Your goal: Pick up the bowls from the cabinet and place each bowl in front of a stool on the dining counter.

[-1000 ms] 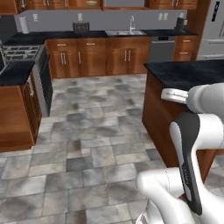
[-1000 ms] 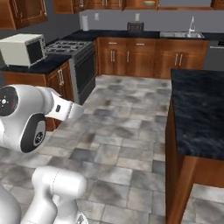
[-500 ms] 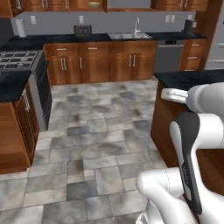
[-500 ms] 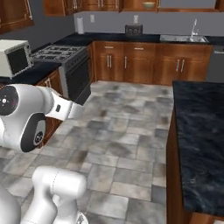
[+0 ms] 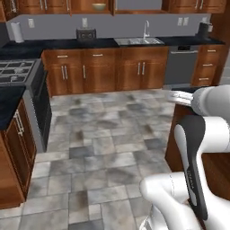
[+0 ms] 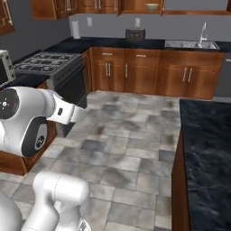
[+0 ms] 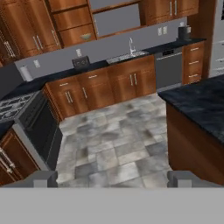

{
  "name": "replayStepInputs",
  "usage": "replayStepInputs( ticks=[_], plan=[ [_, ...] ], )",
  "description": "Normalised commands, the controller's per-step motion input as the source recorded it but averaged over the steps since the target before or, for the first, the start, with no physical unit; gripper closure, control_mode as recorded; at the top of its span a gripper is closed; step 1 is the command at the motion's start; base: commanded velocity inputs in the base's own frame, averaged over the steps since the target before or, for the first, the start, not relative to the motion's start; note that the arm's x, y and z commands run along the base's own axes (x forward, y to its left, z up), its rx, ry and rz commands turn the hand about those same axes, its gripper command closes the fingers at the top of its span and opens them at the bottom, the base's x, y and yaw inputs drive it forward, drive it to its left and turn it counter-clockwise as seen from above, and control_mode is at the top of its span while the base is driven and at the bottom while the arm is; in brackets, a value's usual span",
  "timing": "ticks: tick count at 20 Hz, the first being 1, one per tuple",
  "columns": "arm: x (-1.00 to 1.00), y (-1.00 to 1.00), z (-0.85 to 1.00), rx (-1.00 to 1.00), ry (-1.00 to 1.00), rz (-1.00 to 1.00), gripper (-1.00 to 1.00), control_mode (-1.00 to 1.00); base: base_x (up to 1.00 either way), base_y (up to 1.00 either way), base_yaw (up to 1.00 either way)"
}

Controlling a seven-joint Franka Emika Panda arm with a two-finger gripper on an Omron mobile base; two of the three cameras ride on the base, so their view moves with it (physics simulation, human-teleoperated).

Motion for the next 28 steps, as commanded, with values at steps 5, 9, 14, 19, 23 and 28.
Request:
replayStepInputs(
  ticks=[5,9,14,19,23,28],
  plan=[
    [0.00,0.00,0.00,0.00,0.00,0.00,-1.00,1.00,1.00,-0.07,0.02],
    [0.00,0.00,0.00,0.00,0.00,0.00,-1.00,1.00,1.00,-0.12,0.04],
    [0.00,0.00,0.00,0.00,0.00,0.00,-1.00,1.00,1.00,-0.21,0.07],
    [0.00,0.00,0.00,0.00,0.00,0.00,-1.00,1.00,1.00,-0.23,0.09],
    [0.00,0.00,0.00,0.00,0.00,0.00,-1.00,1.00,1.00,-0.25,0.11],
    [0.00,0.00,0.00,0.00,0.00,0.00,-1.00,1.00,1.00,-0.42,0.03]
  ],
)
